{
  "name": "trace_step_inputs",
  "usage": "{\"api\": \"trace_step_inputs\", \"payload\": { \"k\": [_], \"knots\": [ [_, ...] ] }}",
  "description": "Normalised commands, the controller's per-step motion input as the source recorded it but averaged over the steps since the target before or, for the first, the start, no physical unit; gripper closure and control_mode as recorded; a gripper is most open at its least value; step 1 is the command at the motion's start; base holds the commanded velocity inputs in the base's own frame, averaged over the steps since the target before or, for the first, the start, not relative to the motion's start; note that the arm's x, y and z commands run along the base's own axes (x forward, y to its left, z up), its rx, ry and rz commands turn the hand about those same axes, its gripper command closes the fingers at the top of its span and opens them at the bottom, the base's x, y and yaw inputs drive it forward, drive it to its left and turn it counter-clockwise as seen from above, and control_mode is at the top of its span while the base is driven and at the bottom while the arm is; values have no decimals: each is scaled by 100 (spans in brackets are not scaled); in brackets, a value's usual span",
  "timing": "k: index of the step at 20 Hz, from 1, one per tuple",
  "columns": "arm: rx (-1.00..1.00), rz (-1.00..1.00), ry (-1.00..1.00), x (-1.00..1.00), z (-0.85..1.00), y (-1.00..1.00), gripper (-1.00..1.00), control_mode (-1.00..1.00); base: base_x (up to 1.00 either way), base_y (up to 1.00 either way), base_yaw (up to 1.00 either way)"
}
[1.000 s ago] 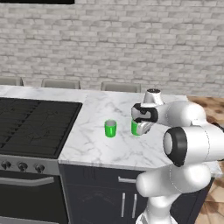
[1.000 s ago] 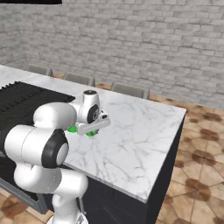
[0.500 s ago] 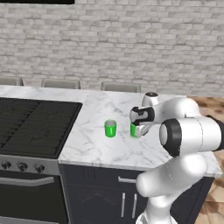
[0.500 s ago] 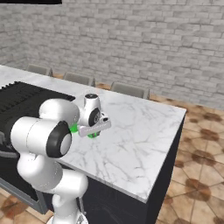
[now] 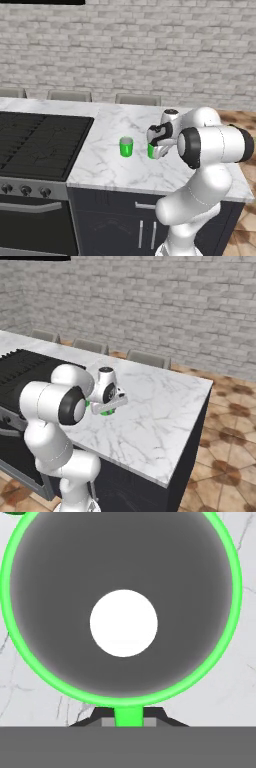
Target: Clear the mugs and bowl far away from the sink.
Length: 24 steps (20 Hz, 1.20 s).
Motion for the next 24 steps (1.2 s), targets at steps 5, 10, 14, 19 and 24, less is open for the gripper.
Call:
{"api": "trace_step_inputs", "payload": {
  "k": [5, 10, 14, 19, 24],
  "knots": [
    [0, 0, 0, 18, -21, 0, -100, -100, 0, 0, 0],
    [0, 0, 0, 11, -13, 0, -100, -100, 0, 0, 0],
    [0, 0, -1, -14, 7, 0, -100, -100, 0, 0, 0],
    [0, 0, 0, -24, 51, 0, -100, -100, 0, 0, 0],
    [0, 1, 0, -23, 70, 0, -100, -100, 0, 0, 0]
  ]
}}
